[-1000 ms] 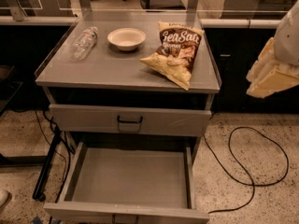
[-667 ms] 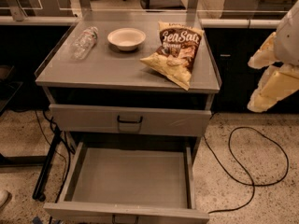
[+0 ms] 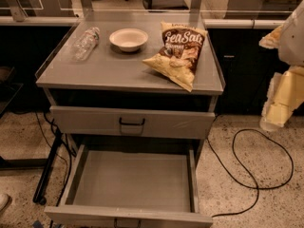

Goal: Place brown chip bag into middle drawer

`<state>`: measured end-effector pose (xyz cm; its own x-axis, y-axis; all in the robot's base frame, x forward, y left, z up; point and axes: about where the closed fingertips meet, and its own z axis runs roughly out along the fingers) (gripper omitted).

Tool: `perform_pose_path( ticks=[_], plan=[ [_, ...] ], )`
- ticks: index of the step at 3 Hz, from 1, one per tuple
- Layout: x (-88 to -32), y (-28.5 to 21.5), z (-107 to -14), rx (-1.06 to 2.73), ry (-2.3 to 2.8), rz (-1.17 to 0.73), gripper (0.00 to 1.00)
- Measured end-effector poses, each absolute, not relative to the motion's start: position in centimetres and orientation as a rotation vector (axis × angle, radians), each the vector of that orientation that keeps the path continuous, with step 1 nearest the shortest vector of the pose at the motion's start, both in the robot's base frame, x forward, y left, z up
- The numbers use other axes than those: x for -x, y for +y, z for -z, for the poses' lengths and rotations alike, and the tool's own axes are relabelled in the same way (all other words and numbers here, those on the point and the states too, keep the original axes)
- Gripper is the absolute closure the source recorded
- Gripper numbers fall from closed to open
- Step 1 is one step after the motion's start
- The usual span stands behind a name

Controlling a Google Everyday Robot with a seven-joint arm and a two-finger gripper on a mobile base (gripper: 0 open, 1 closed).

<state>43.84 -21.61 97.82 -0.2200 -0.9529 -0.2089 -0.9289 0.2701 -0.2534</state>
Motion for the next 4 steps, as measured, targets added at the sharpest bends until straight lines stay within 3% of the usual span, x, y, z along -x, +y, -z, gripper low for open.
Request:
perform_pose_path(
  ticks=[1, 2, 4],
  plan=[
    [-46.0, -20.4, -97.2, 1.712, 2.223, 0.103, 0.0],
    [-52.9, -16.5, -96.1, 1.754, 2.171, 0.112, 0.0],
    [-54.5, -15.2, -96.0, 1.721, 2.16, 0.075, 0.0]
  ],
)
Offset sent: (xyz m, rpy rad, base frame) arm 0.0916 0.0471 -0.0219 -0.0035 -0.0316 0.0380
